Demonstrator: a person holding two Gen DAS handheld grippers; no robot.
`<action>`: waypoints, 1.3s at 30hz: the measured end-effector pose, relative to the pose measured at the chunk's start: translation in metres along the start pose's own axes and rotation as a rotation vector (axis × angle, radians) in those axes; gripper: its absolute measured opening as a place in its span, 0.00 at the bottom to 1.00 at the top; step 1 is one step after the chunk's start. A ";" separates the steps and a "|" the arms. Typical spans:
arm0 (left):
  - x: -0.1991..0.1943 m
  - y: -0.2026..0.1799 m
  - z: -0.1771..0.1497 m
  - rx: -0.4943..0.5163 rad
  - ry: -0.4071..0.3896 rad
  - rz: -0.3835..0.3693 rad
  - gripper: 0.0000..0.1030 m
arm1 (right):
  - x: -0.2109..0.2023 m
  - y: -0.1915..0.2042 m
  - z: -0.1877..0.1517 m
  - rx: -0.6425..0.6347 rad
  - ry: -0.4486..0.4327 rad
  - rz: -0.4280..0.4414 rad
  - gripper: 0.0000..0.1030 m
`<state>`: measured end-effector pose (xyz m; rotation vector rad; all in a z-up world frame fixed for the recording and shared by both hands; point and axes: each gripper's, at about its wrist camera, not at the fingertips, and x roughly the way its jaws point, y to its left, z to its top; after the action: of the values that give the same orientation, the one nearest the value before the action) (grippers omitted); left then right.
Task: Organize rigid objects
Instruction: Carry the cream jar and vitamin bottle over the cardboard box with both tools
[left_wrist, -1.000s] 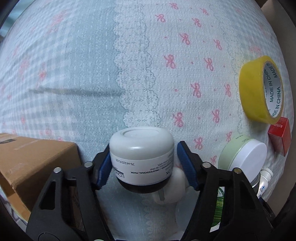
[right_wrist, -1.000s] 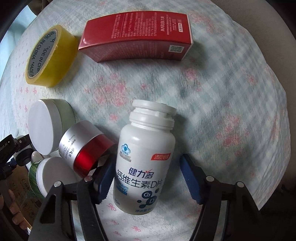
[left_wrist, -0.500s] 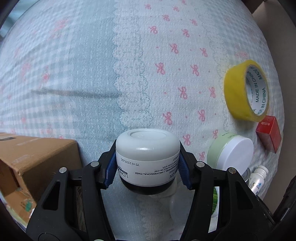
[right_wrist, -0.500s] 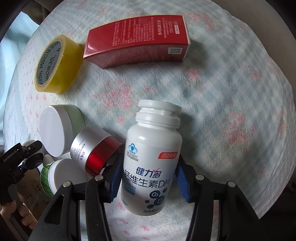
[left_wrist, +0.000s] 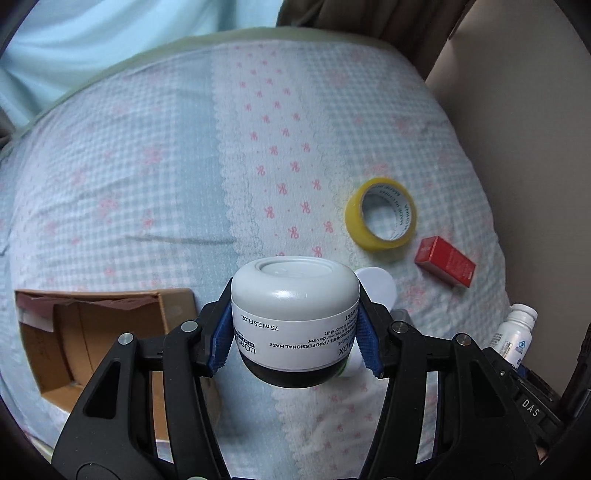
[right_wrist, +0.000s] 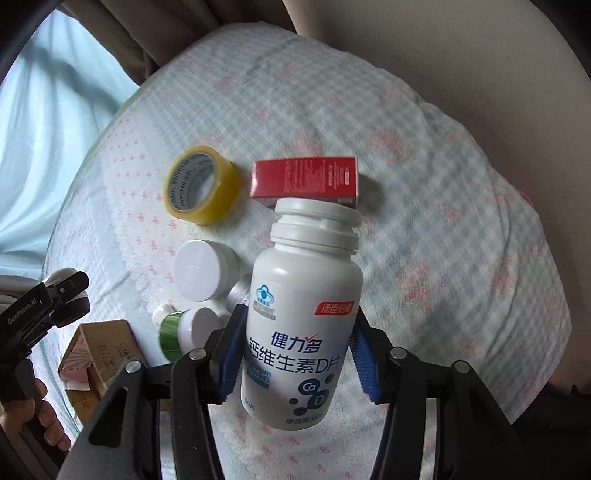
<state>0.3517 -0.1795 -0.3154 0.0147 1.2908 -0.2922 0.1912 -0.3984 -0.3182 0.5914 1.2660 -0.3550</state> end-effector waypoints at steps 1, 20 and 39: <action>-0.018 0.002 -0.003 -0.005 -0.019 -0.006 0.51 | -0.015 0.006 0.000 -0.031 -0.017 0.005 0.47; -0.218 0.163 -0.072 -0.129 -0.267 0.010 0.51 | -0.124 0.202 -0.070 -0.507 -0.152 0.172 0.47; -0.142 0.364 -0.095 -0.090 -0.058 0.010 0.51 | -0.018 0.400 -0.175 -0.533 0.033 0.181 0.47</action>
<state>0.3079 0.2166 -0.2626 -0.0630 1.2446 -0.2240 0.2724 0.0247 -0.2455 0.2507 1.2612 0.1461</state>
